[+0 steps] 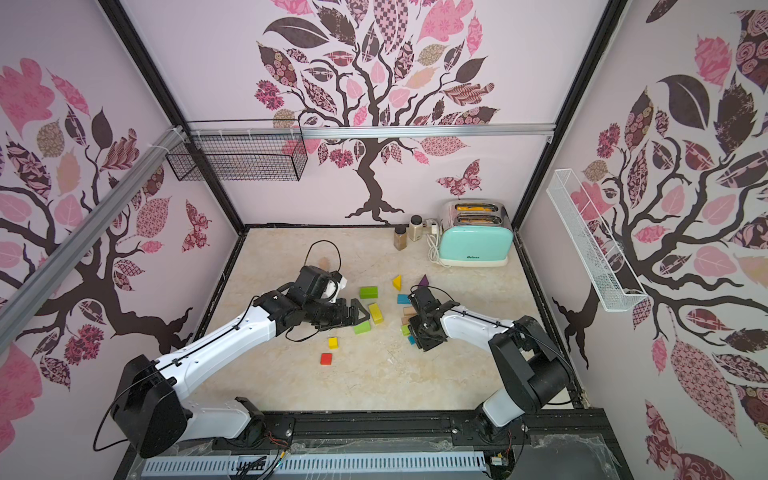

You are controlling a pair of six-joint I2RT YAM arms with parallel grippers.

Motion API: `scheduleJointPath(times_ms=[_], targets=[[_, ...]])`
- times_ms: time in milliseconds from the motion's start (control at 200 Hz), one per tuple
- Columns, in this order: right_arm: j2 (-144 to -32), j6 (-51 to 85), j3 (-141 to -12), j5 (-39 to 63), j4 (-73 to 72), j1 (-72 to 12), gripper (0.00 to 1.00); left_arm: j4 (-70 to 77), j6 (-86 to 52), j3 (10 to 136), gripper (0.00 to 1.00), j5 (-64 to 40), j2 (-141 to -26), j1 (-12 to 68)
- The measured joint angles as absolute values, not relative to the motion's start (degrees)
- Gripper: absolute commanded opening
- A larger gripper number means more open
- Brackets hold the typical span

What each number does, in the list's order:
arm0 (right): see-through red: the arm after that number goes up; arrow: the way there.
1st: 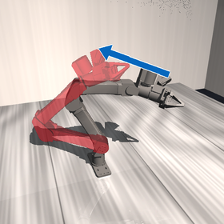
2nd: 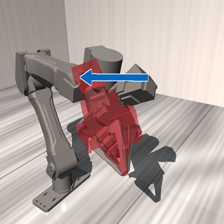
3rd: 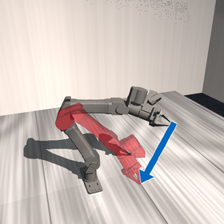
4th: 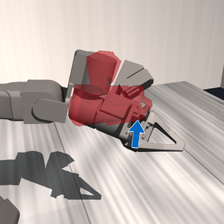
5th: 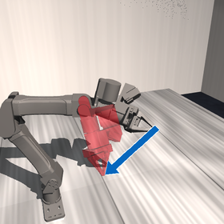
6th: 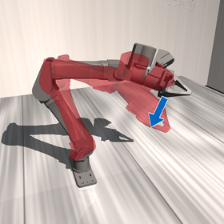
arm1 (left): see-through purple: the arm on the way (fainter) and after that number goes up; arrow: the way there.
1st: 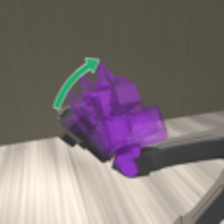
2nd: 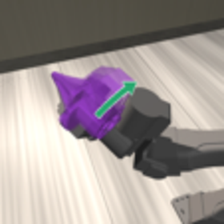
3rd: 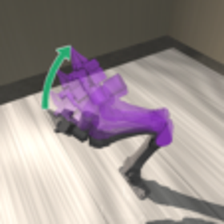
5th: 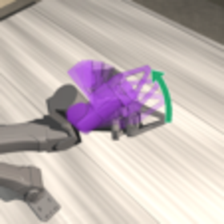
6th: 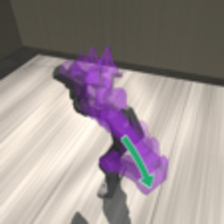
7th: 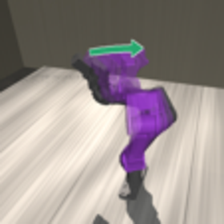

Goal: Assemble a carrot with building blocks
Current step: Assemble the building block at the center of the board.

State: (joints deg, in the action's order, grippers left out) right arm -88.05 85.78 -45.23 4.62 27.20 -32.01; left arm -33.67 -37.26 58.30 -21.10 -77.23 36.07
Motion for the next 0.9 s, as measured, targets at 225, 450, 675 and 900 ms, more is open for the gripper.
scheduleJointPath(times_ms=[225, 450, 675, 900], targets=[[-86.02, 84.97, -45.23, 4.64, 28.60, -32.67, 0.49, -33.63, -37.08, 58.30, 0.98, -21.12, -77.23, 36.07], [-80.20, 79.35, -49.56, 4.27, 36.36, -33.01, 0.49, -34.06, -37.12, 58.30, 0.98, -19.64, -74.56, 36.01], [-82.72, 65.17, -62.72, 5.37, 41.19, -33.15, 0.50, -38.52, -40.10, 57.60, 0.98, -16.38, -70.98, 34.48], [-88.36, 51.53, -69.76, 6.33, 45.80, -33.19, 0.54, -41.95, -47.31, 46.72, 0.97, -12.25, -67.16, 35.03]])
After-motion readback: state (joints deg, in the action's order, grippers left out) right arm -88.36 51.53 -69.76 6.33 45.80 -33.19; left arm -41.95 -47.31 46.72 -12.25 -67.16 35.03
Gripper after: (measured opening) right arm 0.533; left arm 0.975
